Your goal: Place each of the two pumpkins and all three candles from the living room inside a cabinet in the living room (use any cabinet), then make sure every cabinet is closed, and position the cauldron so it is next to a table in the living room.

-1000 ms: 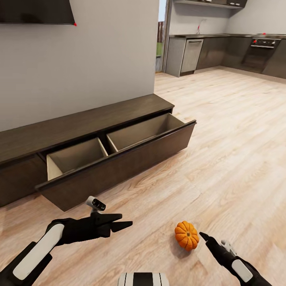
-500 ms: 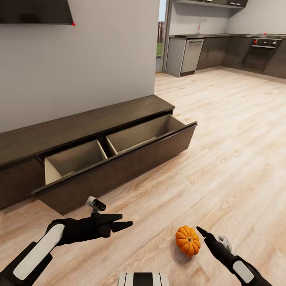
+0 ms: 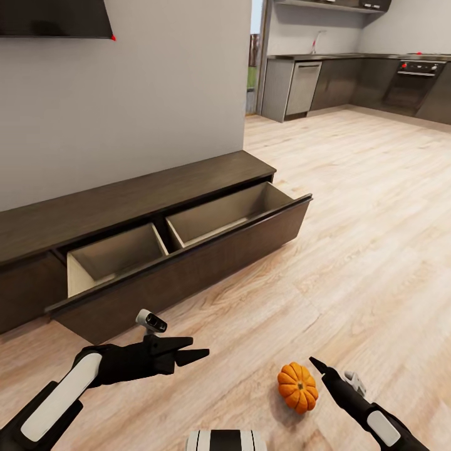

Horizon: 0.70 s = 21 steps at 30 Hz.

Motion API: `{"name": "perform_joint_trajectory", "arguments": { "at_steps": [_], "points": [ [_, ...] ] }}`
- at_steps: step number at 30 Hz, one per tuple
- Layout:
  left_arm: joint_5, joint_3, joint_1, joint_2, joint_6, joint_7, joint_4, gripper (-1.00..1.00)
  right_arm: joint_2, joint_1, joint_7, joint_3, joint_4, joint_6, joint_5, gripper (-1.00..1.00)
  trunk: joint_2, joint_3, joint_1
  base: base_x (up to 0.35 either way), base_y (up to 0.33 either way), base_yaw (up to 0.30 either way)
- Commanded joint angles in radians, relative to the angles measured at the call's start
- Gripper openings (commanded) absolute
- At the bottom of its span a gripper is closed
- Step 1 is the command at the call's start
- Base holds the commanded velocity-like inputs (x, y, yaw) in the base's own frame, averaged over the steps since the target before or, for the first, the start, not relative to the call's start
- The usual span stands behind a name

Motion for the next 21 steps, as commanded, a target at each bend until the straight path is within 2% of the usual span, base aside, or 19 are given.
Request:
{"name": "perform_joint_trajectory", "arguments": {
  "at_steps": [1,4,21],
  "points": [
    [0.003,-0.002,-0.001,0.001,0.003,-0.002,0.0,1.0,0.0,0.0,0.002,-0.004,0.0,0.009,-0.008,1.0,0.0,-0.001,0.0,0.001,0.0,0.0],
    [0.003,-0.002,-0.001,0.001,0.003,-0.003,0.0,1.0,0.0,0.0,0.002,-0.004,0.0,0.009,-0.008,1.0,0.0,-0.001,0.0,0.0,0.0,0.0],
    [0.003,-0.002,-0.001,0.001,0.003,-0.004,-0.005,1.0,0.001,0.0,0.0,-0.004,-0.001,0.009,-0.007,1.0,-0.004,-0.066,0.007,0.0,0.0,0.0]
  ]
}}
